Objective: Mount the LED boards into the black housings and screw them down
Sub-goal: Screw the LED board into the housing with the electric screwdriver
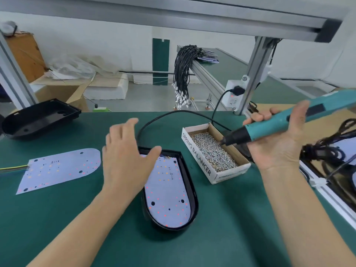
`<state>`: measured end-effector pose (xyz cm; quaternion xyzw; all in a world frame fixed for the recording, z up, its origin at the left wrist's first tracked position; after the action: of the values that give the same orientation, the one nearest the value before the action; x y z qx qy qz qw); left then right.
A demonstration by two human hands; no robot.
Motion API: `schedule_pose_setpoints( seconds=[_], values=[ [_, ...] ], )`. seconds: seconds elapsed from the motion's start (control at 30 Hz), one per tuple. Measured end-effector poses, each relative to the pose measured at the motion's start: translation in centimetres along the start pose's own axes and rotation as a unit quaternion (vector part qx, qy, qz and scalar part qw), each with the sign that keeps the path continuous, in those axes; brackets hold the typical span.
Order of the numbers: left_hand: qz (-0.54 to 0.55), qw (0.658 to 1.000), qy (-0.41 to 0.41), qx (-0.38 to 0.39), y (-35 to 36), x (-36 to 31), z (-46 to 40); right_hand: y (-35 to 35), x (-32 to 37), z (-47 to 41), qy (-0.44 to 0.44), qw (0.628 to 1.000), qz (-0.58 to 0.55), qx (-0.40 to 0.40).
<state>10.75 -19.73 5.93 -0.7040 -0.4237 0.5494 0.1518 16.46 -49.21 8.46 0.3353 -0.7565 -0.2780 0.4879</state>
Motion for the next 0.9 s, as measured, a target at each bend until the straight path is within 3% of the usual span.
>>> schedule_pose_setpoints(
  seconds=[0.03,0.13,0.27,0.37,0.53,0.7,0.77,0.83,0.9],
  values=[
    [-0.035,0.996,0.077,-0.003,0.6,-3.2,-0.8,0.0,0.9,0.0,-0.022,1.0,0.004,-0.01],
    [-0.159,0.953,0.221,0.131,8.0,-11.0,-1.9,0.3,2.7,0.2,-0.062,0.998,0.004,-0.029],
    [-0.191,0.9,0.204,0.333,17.8,-12.7,-1.3,0.0,3.9,0.8,-0.08,0.996,0.031,-0.038],
    [-0.251,0.879,0.192,0.357,20.4,-12.1,-1.0,-0.7,4.2,1.1,-0.08,0.995,0.046,-0.048],
    [-0.257,0.895,0.199,0.305,19.8,-12.6,-0.8,-1.2,4.3,1.4,-0.076,0.994,0.054,-0.051],
    [-0.086,0.945,0.089,0.302,17.8,-10.5,-1.8,-1.1,4.1,1.7,-0.074,0.994,0.048,-0.058],
    [0.059,0.954,0.033,0.292,16.1,-9.8,-2.1,-1.1,4.1,1.7,-0.075,0.994,0.042,-0.064],
    [0.271,0.918,-0.067,0.28,14.4,-8.6,-2.0,-0.8,4.2,1.8,-0.077,0.995,0.032,-0.062],
    [0.437,0.842,-0.153,0.277,13.5,-7.2,-1.4,-0.4,4.2,2.0,-0.08,0.995,0.031,-0.055]
  ],
)
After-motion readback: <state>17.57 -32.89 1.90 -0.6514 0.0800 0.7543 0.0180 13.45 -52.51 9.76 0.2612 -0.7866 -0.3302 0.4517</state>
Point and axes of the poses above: each hand's wrist, its own z-axis away from the middle knuckle, its own y-axis out of the palm, x = y × z, the point moved 10 cm from there along -z, towards the middle knuckle, and after that the axes turned 5 degrees about x, right-handed, at the moved point
